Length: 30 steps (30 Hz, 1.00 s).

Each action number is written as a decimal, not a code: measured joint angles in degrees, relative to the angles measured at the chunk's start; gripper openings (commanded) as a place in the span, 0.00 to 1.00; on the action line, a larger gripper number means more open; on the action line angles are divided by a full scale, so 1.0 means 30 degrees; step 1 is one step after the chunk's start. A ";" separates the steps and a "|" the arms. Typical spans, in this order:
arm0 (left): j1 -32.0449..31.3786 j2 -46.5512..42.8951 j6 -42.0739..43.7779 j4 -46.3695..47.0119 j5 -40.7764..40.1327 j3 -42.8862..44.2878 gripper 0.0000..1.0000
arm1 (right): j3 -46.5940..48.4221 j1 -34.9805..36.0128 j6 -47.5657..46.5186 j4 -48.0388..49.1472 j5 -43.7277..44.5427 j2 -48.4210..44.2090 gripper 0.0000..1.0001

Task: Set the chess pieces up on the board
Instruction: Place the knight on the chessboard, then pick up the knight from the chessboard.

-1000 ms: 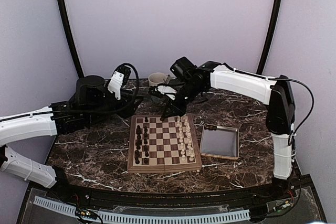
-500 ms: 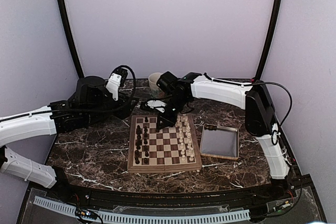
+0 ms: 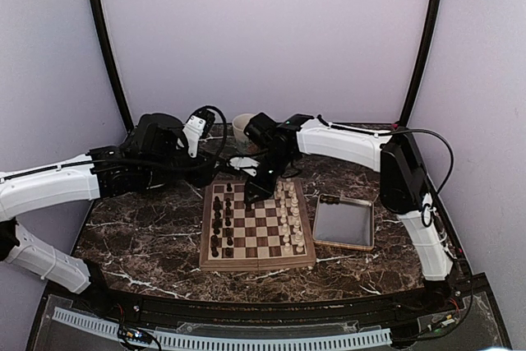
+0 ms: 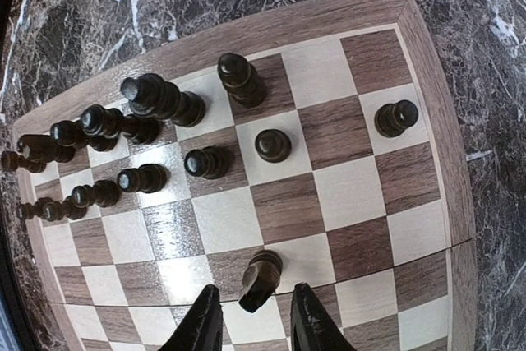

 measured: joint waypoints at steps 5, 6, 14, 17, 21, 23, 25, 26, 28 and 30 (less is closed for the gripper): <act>0.0015 0.0984 0.0415 -0.1362 0.0459 0.1734 0.50 | -0.1428 -0.0940 0.0080 0.0211 -0.1406 -0.1989 0.31; 0.0015 0.1377 0.0481 -0.1734 0.0641 0.2251 0.50 | -0.2120 -0.1239 0.0087 0.0364 -0.1647 -0.2747 0.31; 0.0131 0.5442 0.1093 -0.5115 0.2470 0.6317 0.42 | -1.0928 -0.5646 0.0160 0.3745 -0.3461 -1.1978 0.32; 0.0197 0.7592 0.1209 -0.6841 0.3111 0.7978 0.43 | -1.5103 -0.7555 0.0372 0.5370 -0.4051 -1.5016 0.36; 0.0248 0.9930 0.1443 -0.8721 0.4029 0.9398 0.45 | -1.9569 -0.9041 0.0984 0.7519 -0.4918 -1.7551 0.40; 0.0248 1.1147 0.1632 -0.9748 0.4401 1.0229 0.46 | -2.0757 -0.9712 0.1202 0.8123 -0.5282 -1.8287 0.40; 0.0248 1.1613 0.1749 -1.0178 0.4546 1.0615 0.47 | -2.0924 -1.0054 0.1341 0.8582 -0.5668 -1.8476 0.40; 0.0248 1.1970 0.1858 -1.0484 0.4626 1.0972 0.48 | -2.0932 -1.0207 0.1392 0.8939 -0.5887 -1.8513 0.40; 0.0248 1.2655 0.2055 -1.0899 0.4787 1.1686 0.48 | -2.0932 -1.0302 0.1428 0.9464 -0.6302 -1.8527 0.40; 0.0248 1.3282 0.2215 -1.1213 0.4838 1.2284 0.48 | -2.0924 -1.0302 0.1399 0.9624 -0.6572 -1.8513 0.40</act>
